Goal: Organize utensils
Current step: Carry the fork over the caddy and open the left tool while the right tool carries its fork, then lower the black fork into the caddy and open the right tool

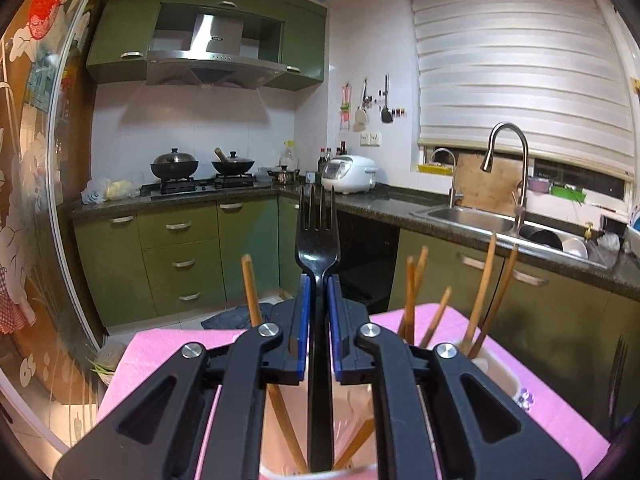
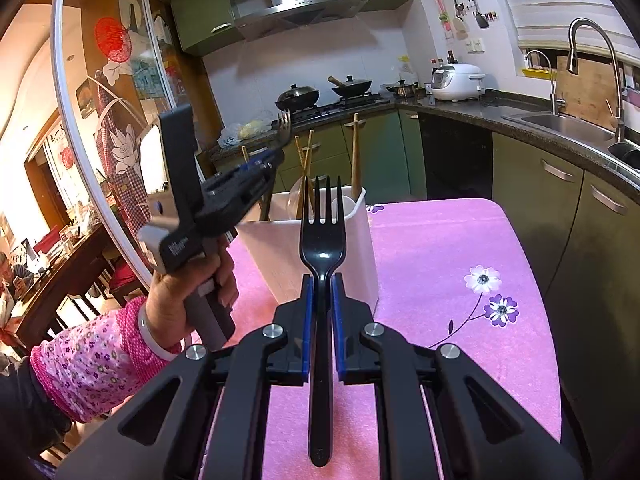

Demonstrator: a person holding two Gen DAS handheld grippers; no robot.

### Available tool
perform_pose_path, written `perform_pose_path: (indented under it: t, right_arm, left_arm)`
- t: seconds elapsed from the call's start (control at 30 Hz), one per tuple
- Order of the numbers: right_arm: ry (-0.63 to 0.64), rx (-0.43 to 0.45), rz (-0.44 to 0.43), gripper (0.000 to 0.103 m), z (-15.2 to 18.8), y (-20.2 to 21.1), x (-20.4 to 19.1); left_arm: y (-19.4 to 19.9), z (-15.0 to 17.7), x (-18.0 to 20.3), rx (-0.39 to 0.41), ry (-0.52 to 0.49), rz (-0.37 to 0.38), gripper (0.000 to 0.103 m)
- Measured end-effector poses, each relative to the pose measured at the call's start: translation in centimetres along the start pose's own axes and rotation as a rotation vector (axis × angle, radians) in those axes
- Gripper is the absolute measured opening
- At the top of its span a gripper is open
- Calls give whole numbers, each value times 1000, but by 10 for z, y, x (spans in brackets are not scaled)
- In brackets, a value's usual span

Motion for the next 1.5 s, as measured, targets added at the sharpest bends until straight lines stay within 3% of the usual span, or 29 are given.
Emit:
perform_pose_path:
  t: [0.17,0.33,0.53,0.73,0.83,1.0,1.23,1.5]
  right_arm:
    - [7,6,-2,9,-3,-1,-2]
    - [10,22,-1,9,-9,-1,-4]
    - [9,58,4,9,-27,-6,-5]
    - [-9,172,25,9,-67,-15,-9]
    - [-30,219,35,9,-87,-21,-11]
    - [-62,264,27,9,-112,-26,-20]
    - [-59,313,10,9,-124,-12,-27]
    - [-63,432,2,9,-150,-19,-20]
  left_arm:
    - [2,11,6,-38,-12,11,10]
    - [8,13,11,-53,-14,24,30]
    - [19,12,14,-77,-13,30,30]
    - [56,18,6,-89,7,10,30]
    - [72,24,17,-110,13,78,30]
    - [96,31,63,-100,-88,183,30]
    - [112,25,101,-56,-147,268,30]
    - [133,26,81,-55,-107,227,30]
Point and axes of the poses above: each gripper's, at about its wrist camera, not at the fingertips, and y roughly against the way its jaws point, x to its right, z to its underside, the point moved 7 cm from there along -y, roughly the way its jaws point, and after that the axes turned 12 degrees about z, right-handed, at the moved point
